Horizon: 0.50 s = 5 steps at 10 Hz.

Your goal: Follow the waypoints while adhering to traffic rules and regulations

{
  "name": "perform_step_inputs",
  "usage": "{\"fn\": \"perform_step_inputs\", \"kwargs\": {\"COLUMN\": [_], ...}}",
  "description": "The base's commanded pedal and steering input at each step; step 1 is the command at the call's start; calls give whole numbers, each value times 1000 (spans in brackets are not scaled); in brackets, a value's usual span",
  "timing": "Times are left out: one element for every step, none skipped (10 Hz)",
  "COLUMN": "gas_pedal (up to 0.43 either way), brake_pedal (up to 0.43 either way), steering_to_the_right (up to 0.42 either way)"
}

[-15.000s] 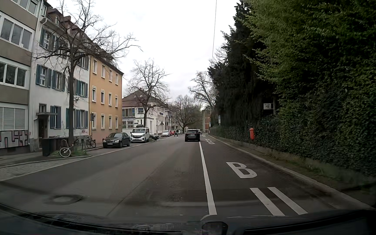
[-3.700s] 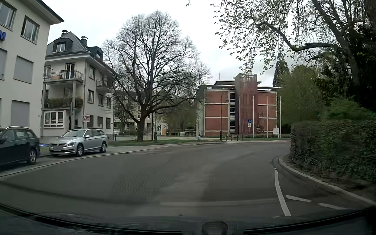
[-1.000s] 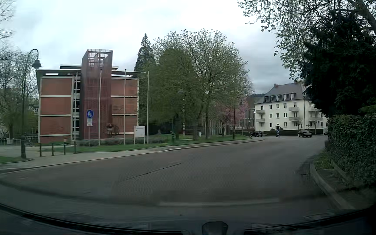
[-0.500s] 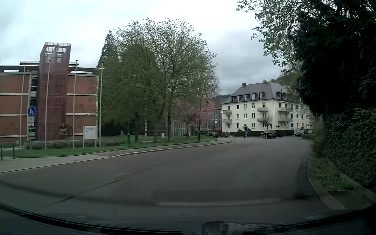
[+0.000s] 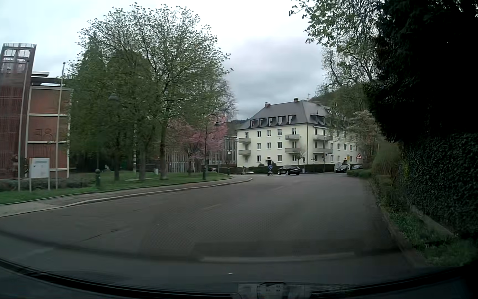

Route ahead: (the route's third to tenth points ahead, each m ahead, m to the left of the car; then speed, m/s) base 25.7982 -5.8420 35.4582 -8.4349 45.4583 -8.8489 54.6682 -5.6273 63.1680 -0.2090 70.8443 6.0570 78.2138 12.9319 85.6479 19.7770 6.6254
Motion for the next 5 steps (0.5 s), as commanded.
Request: {"fn": "perform_step_inputs", "kwargs": {"gas_pedal": [59, 59, 59, 59, 59], "brake_pedal": [0, 0, 0, 0, 0], "steering_to_the_right": [177, 174, 169, 163, 158]}}
